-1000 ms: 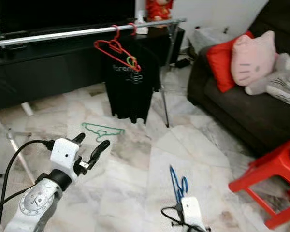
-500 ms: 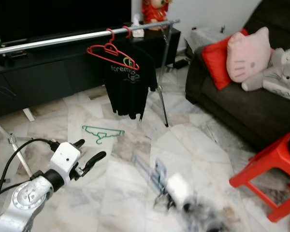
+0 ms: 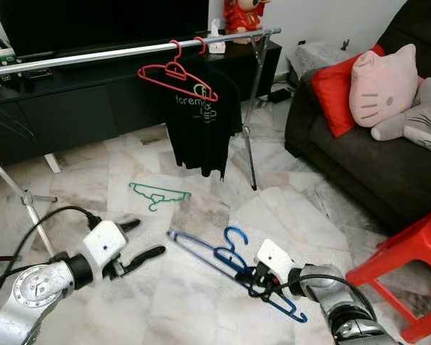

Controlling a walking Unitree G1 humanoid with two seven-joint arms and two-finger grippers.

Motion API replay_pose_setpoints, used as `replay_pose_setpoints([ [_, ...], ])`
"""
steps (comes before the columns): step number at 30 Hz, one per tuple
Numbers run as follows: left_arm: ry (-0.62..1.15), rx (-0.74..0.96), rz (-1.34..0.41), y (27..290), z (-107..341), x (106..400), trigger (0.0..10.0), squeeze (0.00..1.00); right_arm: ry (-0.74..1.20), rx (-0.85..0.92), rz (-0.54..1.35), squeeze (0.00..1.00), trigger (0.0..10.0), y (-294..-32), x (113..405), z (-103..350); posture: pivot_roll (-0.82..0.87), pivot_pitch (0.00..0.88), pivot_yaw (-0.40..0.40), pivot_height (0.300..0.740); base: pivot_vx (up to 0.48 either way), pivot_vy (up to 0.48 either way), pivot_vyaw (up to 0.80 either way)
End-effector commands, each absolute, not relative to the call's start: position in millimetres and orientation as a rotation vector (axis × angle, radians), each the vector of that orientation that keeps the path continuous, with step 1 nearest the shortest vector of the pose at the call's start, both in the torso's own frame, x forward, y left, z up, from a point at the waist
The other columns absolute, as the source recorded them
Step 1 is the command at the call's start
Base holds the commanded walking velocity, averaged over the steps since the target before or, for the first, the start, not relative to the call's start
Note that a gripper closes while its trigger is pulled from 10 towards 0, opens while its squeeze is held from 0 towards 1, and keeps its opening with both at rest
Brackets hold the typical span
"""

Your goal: Hang hanger

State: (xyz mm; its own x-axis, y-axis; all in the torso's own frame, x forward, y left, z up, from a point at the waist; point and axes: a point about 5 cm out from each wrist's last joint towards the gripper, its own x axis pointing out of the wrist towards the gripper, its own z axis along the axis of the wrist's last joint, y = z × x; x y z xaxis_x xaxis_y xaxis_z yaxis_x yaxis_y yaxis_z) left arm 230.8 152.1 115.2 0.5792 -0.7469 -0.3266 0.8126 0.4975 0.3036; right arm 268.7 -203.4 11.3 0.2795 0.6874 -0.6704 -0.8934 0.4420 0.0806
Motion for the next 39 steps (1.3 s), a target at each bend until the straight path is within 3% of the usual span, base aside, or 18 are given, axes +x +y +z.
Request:
replay_pose_setpoints([
  [1, 0.199, 0.455, -1.083, 145.3, 118.9, 224.0, 10.0, 0.0, 0.668, -0.359, 1.19, 0.0, 10.0, -203.7, 274.1, 25.0, 0.03, 0.055, -0.102, 0.74, 0.0, 0.0, 0.0],
  [15, 0.288, 0.374, -1.234, 131.5, 118.1, 231.8, 10.0, 0.0, 0.613, -0.319, 1.498, 0.0, 10.0, -184.3, 272.0, 45.7, 0.02, 0.065, -0.12, 0.74, 0.0, 0.0, 0.0],
  [23, 0.332, 0.368, -1.3, 120.4, 112.6, 235.2, 10.0, 0.0, 0.569, -0.313, 1.508, 0.0, 10.0, -164.1, 278.3, 47.4, 0.02, 0.063, -0.124, 0.74, 0.0, 0.0, 0.0],
  [38, 0.391, 0.37, -1.328, 122.3, 108.3, 238.8, 10.0, 0.0, 0.471, -0.328, 1.57, 0.0, 10.0, -136.4, 291.3, 64.2, 0.03, 0.05, -0.121, 0.74, 0.0, 0.0, 0.0],
  [39, 0.392, 0.37, -1.328, 122.1, 108.2, 239.0, 8.1, 0.0, 0.471, -0.329, 1.57, 0.0, 10.0, -136.3, 291.7, 64.8, 0.03, 0.05, -0.121, 0.74, 0.0, 0.0, 0.0],
])
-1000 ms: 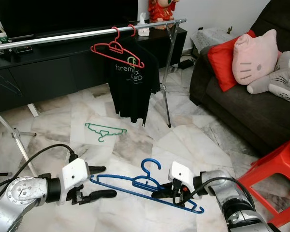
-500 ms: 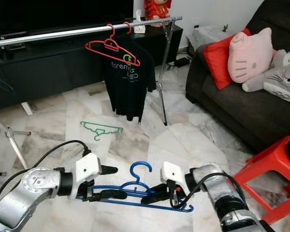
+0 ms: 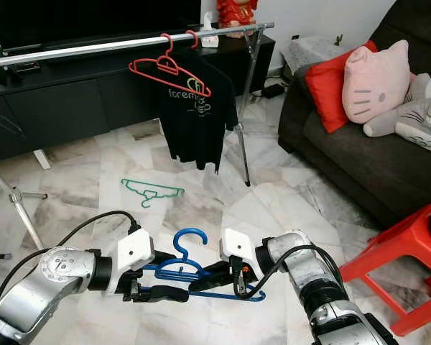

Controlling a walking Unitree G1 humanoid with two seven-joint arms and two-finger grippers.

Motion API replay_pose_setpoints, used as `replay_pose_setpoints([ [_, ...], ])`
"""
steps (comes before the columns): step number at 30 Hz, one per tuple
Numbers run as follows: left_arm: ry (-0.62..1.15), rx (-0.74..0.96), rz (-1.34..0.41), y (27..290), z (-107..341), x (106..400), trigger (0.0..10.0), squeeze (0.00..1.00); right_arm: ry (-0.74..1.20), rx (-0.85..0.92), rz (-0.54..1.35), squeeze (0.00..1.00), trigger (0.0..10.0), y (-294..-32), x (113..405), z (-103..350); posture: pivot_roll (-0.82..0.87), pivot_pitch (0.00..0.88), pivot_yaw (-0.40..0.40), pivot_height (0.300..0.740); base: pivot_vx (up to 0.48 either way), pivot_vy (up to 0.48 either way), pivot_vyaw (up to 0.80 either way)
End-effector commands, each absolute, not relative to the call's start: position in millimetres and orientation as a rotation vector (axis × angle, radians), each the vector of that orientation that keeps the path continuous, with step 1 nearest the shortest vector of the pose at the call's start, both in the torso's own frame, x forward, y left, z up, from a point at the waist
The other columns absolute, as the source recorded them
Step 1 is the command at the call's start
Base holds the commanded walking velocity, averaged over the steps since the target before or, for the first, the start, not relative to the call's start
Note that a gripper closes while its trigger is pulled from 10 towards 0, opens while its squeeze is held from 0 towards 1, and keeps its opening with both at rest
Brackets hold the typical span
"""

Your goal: Hang hanger

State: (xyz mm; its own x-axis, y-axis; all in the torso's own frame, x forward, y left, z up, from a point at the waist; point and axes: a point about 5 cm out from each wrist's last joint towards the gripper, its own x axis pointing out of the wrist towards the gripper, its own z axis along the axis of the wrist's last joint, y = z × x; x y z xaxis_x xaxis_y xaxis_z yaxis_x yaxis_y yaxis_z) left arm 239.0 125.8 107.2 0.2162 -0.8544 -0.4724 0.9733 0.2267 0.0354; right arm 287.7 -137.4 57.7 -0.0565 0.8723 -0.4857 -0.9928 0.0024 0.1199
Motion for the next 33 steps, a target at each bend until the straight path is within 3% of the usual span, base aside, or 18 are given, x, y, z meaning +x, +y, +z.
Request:
replay_pose_setpoints([
  [1, 0.392, 0.37, -1.328, 122.1, 108.2, 239.0, 8.1, 0.0, 0.471, -0.329, 1.57, 0.0, 10.0, -136.3, 291.7, 64.8, 0.03, 0.05, -0.121, 0.74, 0.0, 0.0, 0.0],
  [2, 0.393, 0.37, -1.329, 122.0, 108.0, 239.1, 4.4, 0.0, 0.47, -0.328, 1.57, 0.0, 10.0, -136.2, 292.1, 65.3, 0.03, 0.043, -0.121, 0.74, 0.0, 0.0, 0.0],
  [4, 0.395, 0.371, -1.33, 122.0, 107.9, 239.2, 4.4, 0.0, 0.469, -0.328, 1.57, 0.0, 10.0, -136.1, 292.4, 65.7, 0.03, 0.043, -0.121, 0.74, 0.0, 0.0, 0.0],
  [5, 0.394, 0.372, -1.328, 122.0, 107.9, 239.8, 0.0, 0.0, 0.469, -0.329, 1.569, 0.0, 10.0, -136.4, 292.8, 66.1, 0.03, 0.043, -0.121, 0.74, 0.0, 0.0, 0.0],
  [33, 0.424, 0.448, -1.33, 130.7, 106.1, 245.7, 0.0, 0.0, 0.478, -0.318, 1.544, 0.0, 10.0, -140.3, 296.6, 68.7, 0.03, 0.065, -0.115, 0.74, 0.0, 0.0, 0.0],
])
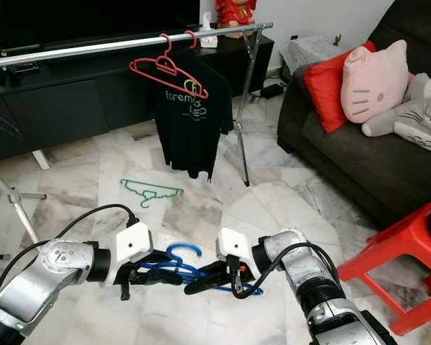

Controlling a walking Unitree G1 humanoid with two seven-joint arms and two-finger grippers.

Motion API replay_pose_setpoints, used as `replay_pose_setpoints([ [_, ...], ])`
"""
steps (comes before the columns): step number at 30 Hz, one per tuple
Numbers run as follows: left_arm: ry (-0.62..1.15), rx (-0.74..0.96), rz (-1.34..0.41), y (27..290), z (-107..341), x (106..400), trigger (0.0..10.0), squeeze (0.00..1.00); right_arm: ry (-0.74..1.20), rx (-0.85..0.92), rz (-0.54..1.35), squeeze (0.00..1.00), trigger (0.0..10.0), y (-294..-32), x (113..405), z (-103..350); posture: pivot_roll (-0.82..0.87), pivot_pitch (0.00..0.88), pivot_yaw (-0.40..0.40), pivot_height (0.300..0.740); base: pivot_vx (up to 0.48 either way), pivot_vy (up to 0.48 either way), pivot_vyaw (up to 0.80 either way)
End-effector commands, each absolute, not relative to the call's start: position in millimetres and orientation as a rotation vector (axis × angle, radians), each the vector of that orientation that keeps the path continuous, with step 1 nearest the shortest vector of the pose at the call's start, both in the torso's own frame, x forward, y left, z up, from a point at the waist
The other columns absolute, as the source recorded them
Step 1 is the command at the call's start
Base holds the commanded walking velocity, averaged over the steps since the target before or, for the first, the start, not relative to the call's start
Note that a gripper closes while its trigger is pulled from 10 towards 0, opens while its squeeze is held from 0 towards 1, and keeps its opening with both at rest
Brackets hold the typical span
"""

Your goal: Hang hanger

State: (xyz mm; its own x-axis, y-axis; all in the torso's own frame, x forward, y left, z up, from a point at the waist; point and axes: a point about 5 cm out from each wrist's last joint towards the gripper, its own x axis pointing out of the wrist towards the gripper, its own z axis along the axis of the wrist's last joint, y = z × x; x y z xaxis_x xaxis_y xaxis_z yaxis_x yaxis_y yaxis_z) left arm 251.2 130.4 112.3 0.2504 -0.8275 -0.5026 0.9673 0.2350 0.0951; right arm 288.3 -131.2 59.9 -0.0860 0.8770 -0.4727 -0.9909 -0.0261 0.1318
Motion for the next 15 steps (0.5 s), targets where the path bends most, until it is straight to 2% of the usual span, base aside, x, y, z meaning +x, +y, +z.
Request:
replay_pose_setpoints([
  [1, 0.424, 0.452, -1.329, 131.0, 105.9, 246.2, 0.0, 0.0, 0.479, -0.319, 1.542, 0.0, 10.0, -140.6, 296.7, 68.5, 0.03, 0.065, -0.115, 0.74, 0.0, 0.0, 0.0],
  [14, 0.4, 0.522, -1.209, 139.8, 101.8, 257.7, 0.0, 0.0, 0.496, -0.34, 1.473, 0.0, 10.0, -141.9, 298.2, 62.4, 0.02, 0.071, -0.109, 0.74, 0.0, 0.0, 0.0],
  [15, 0.4, 0.522, -1.201, 140.5, 101.4, 258.3, 0.0, 0.0, 0.497, -0.337, 1.467, 0.45, 10.0, -142.4, 298.1, 61.8, 0.02, 0.07, -0.11, 0.74, 0.0, 0.0, 0.0],
])
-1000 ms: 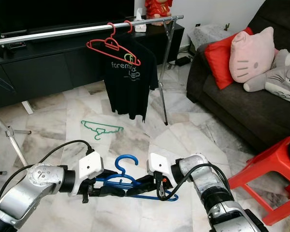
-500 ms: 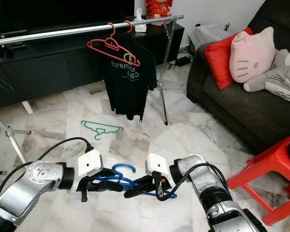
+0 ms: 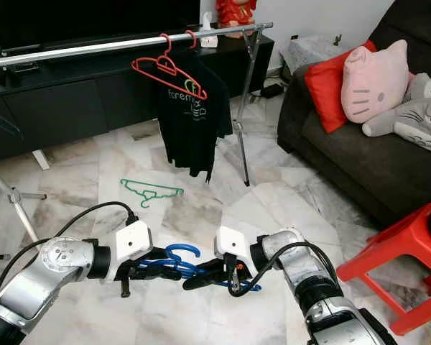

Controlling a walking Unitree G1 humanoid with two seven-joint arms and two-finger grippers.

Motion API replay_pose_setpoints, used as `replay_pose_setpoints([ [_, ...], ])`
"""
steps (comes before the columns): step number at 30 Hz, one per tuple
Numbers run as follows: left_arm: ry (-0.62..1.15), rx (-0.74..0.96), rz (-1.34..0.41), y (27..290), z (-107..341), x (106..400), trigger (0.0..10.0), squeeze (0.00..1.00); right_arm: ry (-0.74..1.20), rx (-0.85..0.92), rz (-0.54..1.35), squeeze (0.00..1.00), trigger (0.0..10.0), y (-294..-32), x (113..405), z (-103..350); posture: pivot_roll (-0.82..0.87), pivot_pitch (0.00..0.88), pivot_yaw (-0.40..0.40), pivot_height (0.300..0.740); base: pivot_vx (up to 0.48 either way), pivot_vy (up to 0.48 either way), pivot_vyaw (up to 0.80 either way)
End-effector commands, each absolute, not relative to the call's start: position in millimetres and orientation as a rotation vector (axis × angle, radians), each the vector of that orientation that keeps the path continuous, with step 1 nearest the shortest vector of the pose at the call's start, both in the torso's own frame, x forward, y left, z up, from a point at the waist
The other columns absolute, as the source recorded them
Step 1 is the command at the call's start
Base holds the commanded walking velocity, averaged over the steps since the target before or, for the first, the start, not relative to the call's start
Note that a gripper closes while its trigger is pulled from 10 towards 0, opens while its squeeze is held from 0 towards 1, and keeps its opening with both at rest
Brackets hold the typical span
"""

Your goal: Hang hanger

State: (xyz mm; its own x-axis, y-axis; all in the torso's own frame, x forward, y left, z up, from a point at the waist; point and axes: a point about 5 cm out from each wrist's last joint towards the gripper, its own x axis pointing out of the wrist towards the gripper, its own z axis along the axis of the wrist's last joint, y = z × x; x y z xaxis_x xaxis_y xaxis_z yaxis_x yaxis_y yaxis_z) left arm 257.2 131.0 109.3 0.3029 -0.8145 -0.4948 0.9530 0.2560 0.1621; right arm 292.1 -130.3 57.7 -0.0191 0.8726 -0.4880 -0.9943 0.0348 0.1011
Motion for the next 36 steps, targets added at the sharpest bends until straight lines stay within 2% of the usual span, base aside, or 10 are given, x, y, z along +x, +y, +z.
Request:
replay_pose_setpoints([
  [1, 0.401, 0.523, -1.194, 141.2, 100.9, 258.9, 0.0, 0.0, 0.499, -0.332, 1.457, 0.88, 10.0, -143.0, 298.0, 61.3, 0.02, 0.068, -0.11, 0.74, 0.0, 0.0, 0.0],
  [2, 0.4, 0.524, -1.194, 141.4, 100.8, 259.1, 0.0, 0.0, 0.499, -0.331, 1.455, 0.88, 10.0, -143.1, 298.1, 61.1, 0.02, 0.068, -0.11, 0.74, 0.0, 0.0, 0.0],
  [3, 0.399, 0.527, -1.19, 141.7, 100.4, 259.4, 0.0, 0.0, 0.503, -0.331, 1.456, 1.0, 10.0, -143.4, 297.4, 60.2, 0.02, 0.067, -0.11, 0.74, 0.0, 0.0, 0.0],
  [14, 0.439, 0.565, -1.207, 147.7, 89.9, 252.6, 0.0, 0.0, 0.533, -0.322, 1.491, 1.0, 10.0, -143.5, 289.9, 52.8, 0.03, 0.044, -0.114, 0.74, 0.0, 0.0, 0.0],
  [22, 0.444, 0.573, -1.064, 158.4, 76.3, 260.4, 0.0, 0.0, 0.546, -0.306, 1.434, 1.0, 10.0, -146.3, 289.2, 47.2, 0.03, 0.046, -0.111, 0.74, 0.0, 0.0, 0.0],
  [26, 0.431, 0.59, -0.924, 171.3, 65.2, 263.0, 0.0, 0.0, 0.534, -0.282, 1.267, 1.0, 10.0, -155.4, 292.3, 40.3, 0.03, 0.056, -0.109, 0.74, 0.0, 0.0, 0.0],
  [27, 0.435, 0.575, -0.901, 174.2, 62.7, 261.8, 9.6, 0.0, 0.512, -0.258, 1.191, 1.0, 10.0, -157.8, 295.2, 39.9, 0.03, 0.057, -0.106, 0.74, 0.0, 0.0, 0.0],
  [28, 0.435, 0.571, -0.901, 174.8, 61.9, 261.0, 9.6, 0.0, 0.505, -0.247, 1.168, 1.0, 10.0, -158.6, 296.1, 39.8, 0.03, 0.057, -0.106, 0.74, 0.0, 0.0, 0.0],
  [29, 0.445, 0.574, -0.88, 177.4, 59.1, 260.7, 10.0, 0.0, 0.499, -0.224, 1.113, 0.0, 10.0, -160.8, 297.9, 39.0, 0.02, 0.059, -0.102, 0.74, 0.0, 0.0, 0.0],
  [36, 0.498, 0.573, -0.734, 190.4, 37.7, 260.2, 10.0, 0.0, 0.518, -0.165, 0.799, 0.0, 10.0, -173.8, 298.8, 23.2, 0.02, 0.064, -0.093, 0.74, 0.0, 0.0, 0.0],
])
